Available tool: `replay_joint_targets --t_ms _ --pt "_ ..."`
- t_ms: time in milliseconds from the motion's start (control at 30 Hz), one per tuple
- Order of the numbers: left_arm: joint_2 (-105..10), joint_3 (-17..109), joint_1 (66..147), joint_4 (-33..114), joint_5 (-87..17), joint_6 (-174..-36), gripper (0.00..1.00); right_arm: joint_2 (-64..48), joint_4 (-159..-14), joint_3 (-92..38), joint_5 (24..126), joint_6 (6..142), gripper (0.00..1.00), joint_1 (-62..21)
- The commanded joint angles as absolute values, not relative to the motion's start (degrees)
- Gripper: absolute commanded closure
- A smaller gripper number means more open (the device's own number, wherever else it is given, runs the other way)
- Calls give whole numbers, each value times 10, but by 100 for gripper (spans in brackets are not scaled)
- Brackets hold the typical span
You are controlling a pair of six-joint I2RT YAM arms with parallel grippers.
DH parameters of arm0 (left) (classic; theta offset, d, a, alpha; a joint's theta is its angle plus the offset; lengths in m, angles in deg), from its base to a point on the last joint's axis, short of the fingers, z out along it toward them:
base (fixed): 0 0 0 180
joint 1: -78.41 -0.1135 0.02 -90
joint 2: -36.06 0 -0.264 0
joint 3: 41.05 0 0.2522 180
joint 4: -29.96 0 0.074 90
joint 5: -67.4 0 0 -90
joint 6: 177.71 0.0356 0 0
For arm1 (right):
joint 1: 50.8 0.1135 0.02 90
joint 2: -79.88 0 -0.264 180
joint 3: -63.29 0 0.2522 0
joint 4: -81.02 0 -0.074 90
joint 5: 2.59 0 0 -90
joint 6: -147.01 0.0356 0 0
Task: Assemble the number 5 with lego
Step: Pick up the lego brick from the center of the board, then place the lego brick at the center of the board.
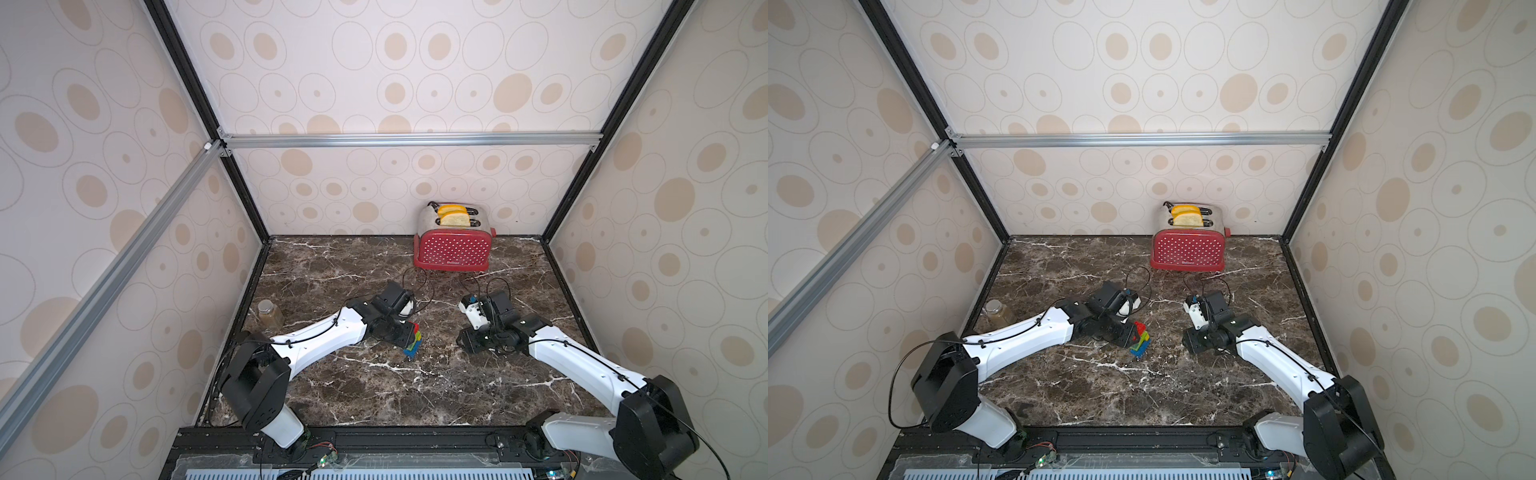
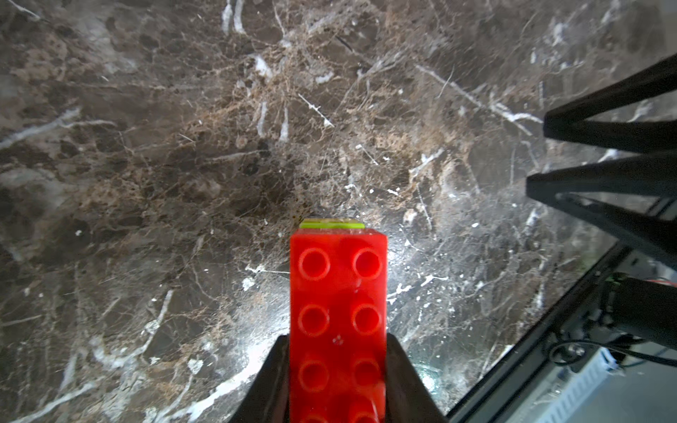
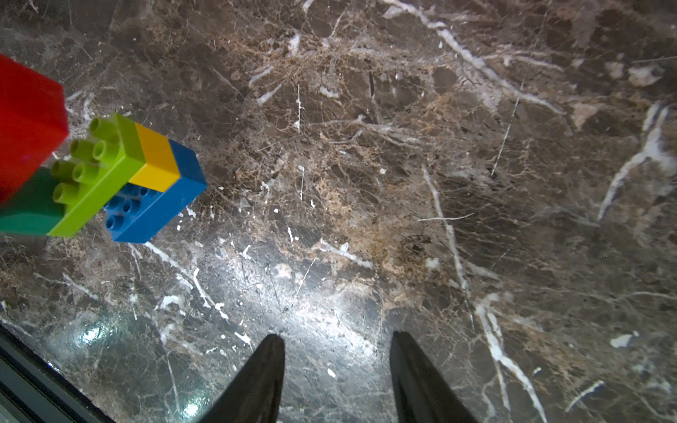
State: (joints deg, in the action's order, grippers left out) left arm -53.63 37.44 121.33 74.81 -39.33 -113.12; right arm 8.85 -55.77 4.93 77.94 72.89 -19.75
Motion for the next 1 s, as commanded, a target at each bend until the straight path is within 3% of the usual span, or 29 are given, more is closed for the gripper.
replay_joint_targets --t_ms 0,333,767,967 --pt "-522 386 1188 732 -485 -1115 64 103 -539 59 778 735 48 -204" --pt "-576 367 1141 665 -652 -1116 64 114 -544 70 764 749 48 -211" --pt "-652 339 1104 587 -732 -1127 61 100 -549 65 756 749 48 -211" --pt "-687 339 1094 567 -751 -1133 54 88 -552 56 755 745 48 -211"
